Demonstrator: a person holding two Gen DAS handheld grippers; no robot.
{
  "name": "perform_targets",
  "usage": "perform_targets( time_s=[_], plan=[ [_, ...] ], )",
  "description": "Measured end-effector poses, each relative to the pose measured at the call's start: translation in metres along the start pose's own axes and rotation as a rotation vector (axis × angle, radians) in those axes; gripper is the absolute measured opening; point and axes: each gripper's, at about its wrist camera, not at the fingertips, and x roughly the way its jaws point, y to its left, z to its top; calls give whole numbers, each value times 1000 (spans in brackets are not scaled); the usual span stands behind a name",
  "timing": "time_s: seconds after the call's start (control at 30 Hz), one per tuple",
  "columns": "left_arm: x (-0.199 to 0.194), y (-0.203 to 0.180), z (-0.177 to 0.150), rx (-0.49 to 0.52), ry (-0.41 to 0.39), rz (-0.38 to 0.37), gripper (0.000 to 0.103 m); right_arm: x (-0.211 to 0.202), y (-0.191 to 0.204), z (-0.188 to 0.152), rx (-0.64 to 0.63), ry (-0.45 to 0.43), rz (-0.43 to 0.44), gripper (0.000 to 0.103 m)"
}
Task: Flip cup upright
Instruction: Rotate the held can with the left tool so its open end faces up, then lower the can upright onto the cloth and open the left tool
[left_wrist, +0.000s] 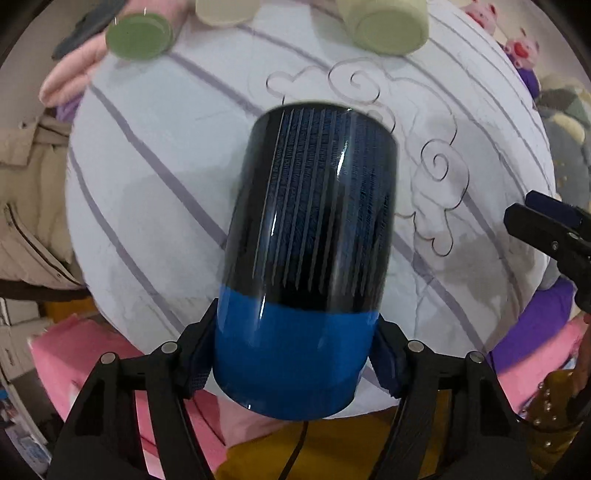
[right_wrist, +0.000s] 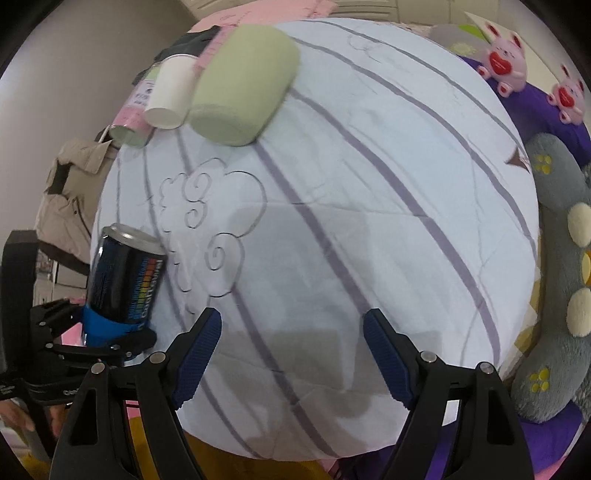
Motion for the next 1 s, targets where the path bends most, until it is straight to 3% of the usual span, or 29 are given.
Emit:
perform_targets(
  time_s=[0.37, 0.8, 1.0],
  plan=[
    [-52, -17, 37, 91, -98, 85, 71, -2, -5, 4, 32, -4, -2, 81],
    [-61, -19, 79, 103, -132, 103, 72, 0, -30, 11, 100, -7, -2, 81],
    [-58, -20, 85, 115, -139, 103, 86, -3, -33, 11, 103, -4, -5, 81]
  ],
)
